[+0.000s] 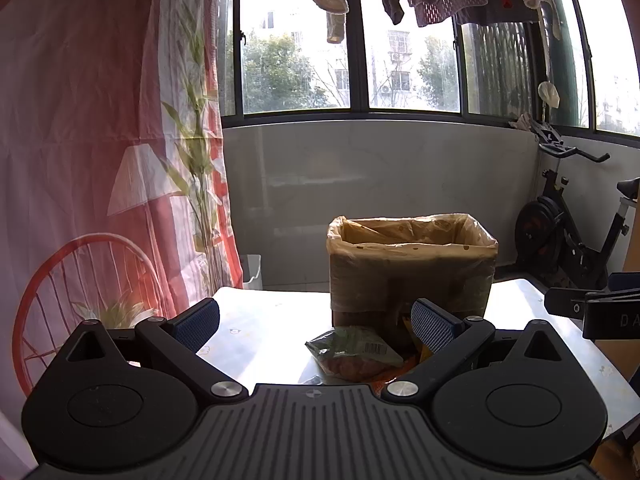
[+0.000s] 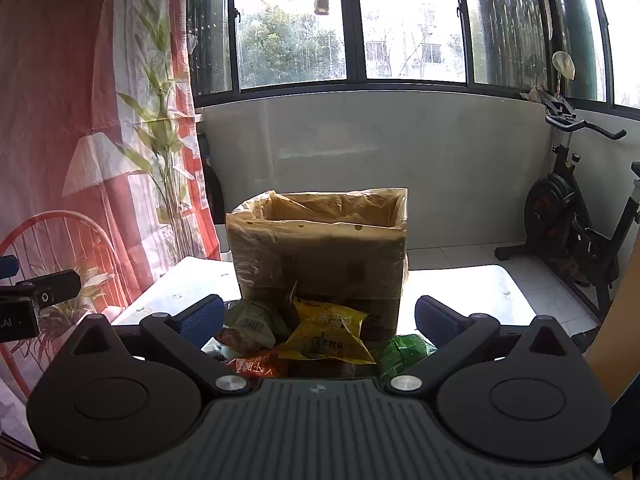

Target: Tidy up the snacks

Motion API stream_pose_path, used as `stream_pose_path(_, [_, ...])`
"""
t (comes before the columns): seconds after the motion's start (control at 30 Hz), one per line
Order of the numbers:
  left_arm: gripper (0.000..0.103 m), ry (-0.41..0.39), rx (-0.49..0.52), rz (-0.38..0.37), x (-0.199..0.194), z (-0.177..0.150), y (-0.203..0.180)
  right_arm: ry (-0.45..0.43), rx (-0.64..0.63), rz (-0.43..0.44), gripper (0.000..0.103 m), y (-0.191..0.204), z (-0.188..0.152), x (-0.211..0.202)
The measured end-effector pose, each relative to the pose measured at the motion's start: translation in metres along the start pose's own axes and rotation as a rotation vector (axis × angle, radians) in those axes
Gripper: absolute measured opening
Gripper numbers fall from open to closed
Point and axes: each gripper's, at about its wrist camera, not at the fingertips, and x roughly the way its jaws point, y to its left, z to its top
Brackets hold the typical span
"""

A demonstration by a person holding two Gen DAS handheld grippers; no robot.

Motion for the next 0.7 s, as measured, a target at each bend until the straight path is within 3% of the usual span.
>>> stream_pose_path(0.7, [0.103,0.029,-0.014,0.002,0.0041,-0.0056,-0.0004,0.031,-0.001,-0.012,0.102,0.0009,-0.0058,0.0083])
